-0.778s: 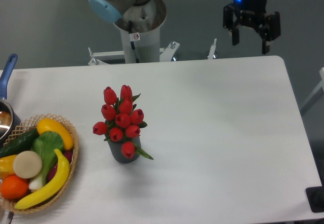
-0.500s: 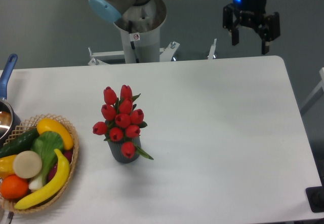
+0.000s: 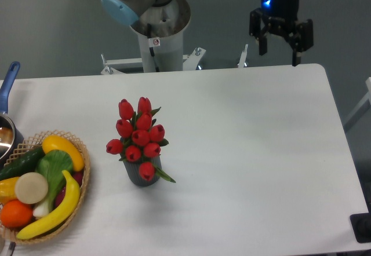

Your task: Pick up the flowers from the vase

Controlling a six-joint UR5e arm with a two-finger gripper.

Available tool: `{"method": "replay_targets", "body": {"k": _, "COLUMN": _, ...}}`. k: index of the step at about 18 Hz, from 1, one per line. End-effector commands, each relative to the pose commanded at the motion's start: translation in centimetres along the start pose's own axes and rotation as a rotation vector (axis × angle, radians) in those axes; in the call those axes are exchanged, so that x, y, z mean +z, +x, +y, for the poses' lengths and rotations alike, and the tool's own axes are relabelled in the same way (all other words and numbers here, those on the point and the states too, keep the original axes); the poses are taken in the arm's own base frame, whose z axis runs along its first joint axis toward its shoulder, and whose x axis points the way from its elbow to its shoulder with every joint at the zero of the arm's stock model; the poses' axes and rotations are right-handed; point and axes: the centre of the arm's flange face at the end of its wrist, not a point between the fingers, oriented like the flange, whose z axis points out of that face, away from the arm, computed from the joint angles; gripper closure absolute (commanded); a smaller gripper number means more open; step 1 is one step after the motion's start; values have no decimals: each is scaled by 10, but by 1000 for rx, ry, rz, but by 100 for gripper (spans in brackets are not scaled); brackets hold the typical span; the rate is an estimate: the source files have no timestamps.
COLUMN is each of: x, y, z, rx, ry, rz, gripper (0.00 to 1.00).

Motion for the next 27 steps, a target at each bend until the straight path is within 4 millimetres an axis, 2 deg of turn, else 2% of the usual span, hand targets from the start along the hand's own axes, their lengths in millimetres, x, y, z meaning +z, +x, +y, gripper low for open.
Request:
{"method": "replay_targets", "body": {"k": 4, "x": 9, "y": 3, "z": -5, "rx": -61, "ry": 20, "rz": 19, "gripper": 0}}
{"method": "replay_targets", "body": {"k": 6, "x": 17, "y": 8, "z": -14, "rx": -109, "ry": 29, "rz": 38, "gripper": 0}}
{"method": "replay_targets", "body": {"k": 12, "x": 60, "y": 23, "z": -76, "rx": -215, "ry": 74, "rz": 72, "gripper": 0}}
{"method": "replay_targets", "body": {"k": 15, "x": 81, "y": 33, "z": -92, "rx": -224, "ry": 139, "rz": 73, "gripper": 0}}
{"method": "replay_targets", "body": {"k": 24, "x": 92, "y": 30, "z": -117, "rx": -197, "ry": 335, "rz": 101, "gripper": 0}}
{"method": "replay_targets", "body": {"k": 27, "x": 101, "y": 30, "z": -125, "rx": -205, "ry": 437, "rz": 144, "gripper": 0}}
